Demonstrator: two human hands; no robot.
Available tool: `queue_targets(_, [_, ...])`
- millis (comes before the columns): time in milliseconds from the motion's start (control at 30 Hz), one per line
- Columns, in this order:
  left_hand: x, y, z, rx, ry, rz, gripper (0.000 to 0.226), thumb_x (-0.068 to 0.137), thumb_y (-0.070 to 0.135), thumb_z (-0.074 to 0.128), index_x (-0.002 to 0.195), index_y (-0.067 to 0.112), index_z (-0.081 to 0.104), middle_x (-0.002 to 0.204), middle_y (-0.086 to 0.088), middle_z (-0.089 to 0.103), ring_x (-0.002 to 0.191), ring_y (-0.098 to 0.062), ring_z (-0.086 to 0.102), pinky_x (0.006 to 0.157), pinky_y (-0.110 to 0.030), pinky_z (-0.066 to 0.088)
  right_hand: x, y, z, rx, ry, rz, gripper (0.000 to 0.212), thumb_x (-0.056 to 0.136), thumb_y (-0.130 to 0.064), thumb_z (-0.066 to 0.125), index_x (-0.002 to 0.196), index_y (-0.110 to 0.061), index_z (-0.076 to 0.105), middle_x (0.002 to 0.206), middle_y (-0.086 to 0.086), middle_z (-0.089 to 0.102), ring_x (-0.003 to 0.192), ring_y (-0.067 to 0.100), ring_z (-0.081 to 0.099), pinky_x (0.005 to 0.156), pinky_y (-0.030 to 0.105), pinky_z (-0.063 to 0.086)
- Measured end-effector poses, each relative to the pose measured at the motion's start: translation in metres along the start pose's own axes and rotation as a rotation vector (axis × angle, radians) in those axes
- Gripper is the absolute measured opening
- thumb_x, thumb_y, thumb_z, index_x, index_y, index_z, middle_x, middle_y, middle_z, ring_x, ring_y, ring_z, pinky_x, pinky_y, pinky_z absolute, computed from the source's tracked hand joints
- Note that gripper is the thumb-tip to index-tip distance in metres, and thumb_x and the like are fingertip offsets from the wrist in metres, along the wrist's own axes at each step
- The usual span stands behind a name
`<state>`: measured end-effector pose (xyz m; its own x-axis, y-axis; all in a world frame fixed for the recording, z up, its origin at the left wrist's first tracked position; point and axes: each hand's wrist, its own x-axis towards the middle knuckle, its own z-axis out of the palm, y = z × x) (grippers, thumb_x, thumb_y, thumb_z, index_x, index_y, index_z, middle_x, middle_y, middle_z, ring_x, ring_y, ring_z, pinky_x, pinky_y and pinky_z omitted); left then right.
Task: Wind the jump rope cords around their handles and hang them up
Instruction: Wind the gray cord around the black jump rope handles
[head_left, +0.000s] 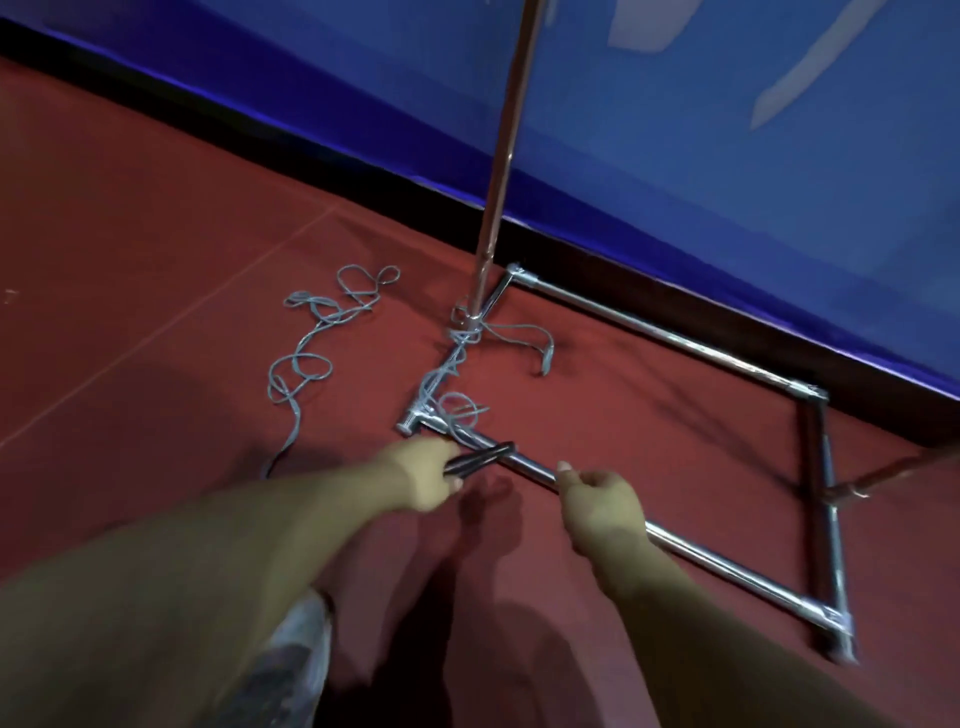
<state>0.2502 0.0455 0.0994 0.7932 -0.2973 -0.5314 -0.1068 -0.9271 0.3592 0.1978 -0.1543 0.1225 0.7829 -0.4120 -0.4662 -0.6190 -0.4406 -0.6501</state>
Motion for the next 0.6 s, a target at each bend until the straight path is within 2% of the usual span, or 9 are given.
queue_targets(67, [-0.016,0.026,-0.048,0.067,0.008,0.126,0.020,0.097,0.034,0.060,0.112,0.021,0.063,0.104,-0.001,0.067,0.105,-0.025,0.064,0.078,-0.027,0.043,-0.004,-0.009,-0.019,0.129,0.085,-0.007,0.042,0.091,-0.051,0.055,0.096,-0.012,0.068,0.091,0.010,0.070,0.091,0.033,0.066,0.093,0.048,0.054])
queue_targets(133, [-0.039,0.054,-0.095,0.165,-0.008,0.215,0.016,0.096,0.035,0.062,0.108,0.024,0.065,0.085,0.006,0.061,0.091,-0.022,0.063,0.072,-0.026,0.041,-0.012,-0.030,-0.037,0.260,0.146,-0.110,0.035,0.099,-0.038,0.052,0.116,-0.012,0.069,0.116,0.008,0.070,0.115,0.030,0.061,0.102,0.033,0.044])
queue_targets(200, [-0.061,0.078,-0.135,0.253,-0.005,0.277,0.017,0.095,0.034,0.064,0.109,0.025,0.067,0.073,0.011,0.057,0.076,-0.016,0.061,0.072,-0.027,0.045,-0.020,-0.059,-0.052,0.377,0.172,-0.183,0.037,0.102,-0.035,0.050,0.121,-0.010,0.069,0.122,0.005,0.069,0.120,0.024,0.059,0.100,0.030,0.039])
queue_targets(267, [-0.084,0.098,-0.167,0.235,0.038,0.316,0.019,0.093,0.032,0.067,0.109,0.021,0.070,0.073,0.008,0.063,0.077,-0.019,0.067,0.072,-0.027,0.050,-0.031,-0.095,-0.068,0.484,0.128,-0.216,0.039,0.102,-0.039,0.046,0.101,-0.013,0.076,0.111,0.005,0.074,0.104,0.022,0.066,0.094,0.033,0.047])
queue_targets(300, [-0.094,0.107,-0.181,0.153,0.057,0.328,0.017,0.093,0.028,0.068,0.107,0.018,0.071,0.074,0.005,0.066,0.076,-0.021,0.071,0.067,-0.027,0.053,-0.039,-0.114,-0.077,0.505,0.089,-0.232,0.043,0.102,-0.040,0.045,0.089,-0.015,0.077,0.101,0.006,0.075,0.090,0.021,0.068,0.083,0.034,0.050])
queue_targets(367, [-0.115,0.121,-0.205,-0.054,0.099,0.336,0.009,0.094,0.021,0.069,0.100,0.016,0.071,0.074,-0.002,0.069,0.066,-0.019,0.072,0.053,-0.025,0.053,-0.054,-0.147,-0.098,0.456,0.018,-0.318,0.049,0.103,-0.043,0.042,0.080,-0.016,0.076,0.082,0.005,0.074,0.067,0.018,0.064,0.064,0.029,0.044])
queue_targets(467, [-0.153,0.133,-0.230,-0.322,0.153,0.363,0.009,0.094,0.020,0.070,0.103,0.016,0.072,0.079,-0.004,0.073,0.059,-0.012,0.066,0.049,-0.022,0.047,-0.083,-0.184,-0.146,0.244,0.065,-0.531,0.045,0.100,-0.043,0.049,0.077,-0.015,0.077,0.069,0.002,0.070,0.061,0.015,0.062,0.063,0.025,0.048])
queue_targets(533, [-0.174,0.132,-0.236,-0.476,0.124,0.417,0.013,0.093,0.020,0.071,0.106,0.021,0.071,0.085,-0.005,0.076,0.061,-0.011,0.065,0.051,-0.021,0.046,-0.100,-0.190,-0.173,0.221,-0.019,-0.603,0.040,0.094,-0.045,0.058,0.073,-0.017,0.076,0.069,0.003,0.069,0.065,0.019,0.064,0.071,0.033,0.054])
queue_targets(600, [-0.191,0.130,-0.238,-0.521,0.102,0.452,0.019,0.090,0.019,0.073,0.109,0.023,0.071,0.089,-0.006,0.077,0.063,-0.012,0.067,0.051,-0.020,0.046,-0.121,-0.179,-0.192,0.138,-0.140,-0.649,0.040,0.095,-0.047,0.060,0.069,-0.019,0.072,0.064,0.001,0.060,0.060,0.017,0.055,0.063,0.032,0.048])
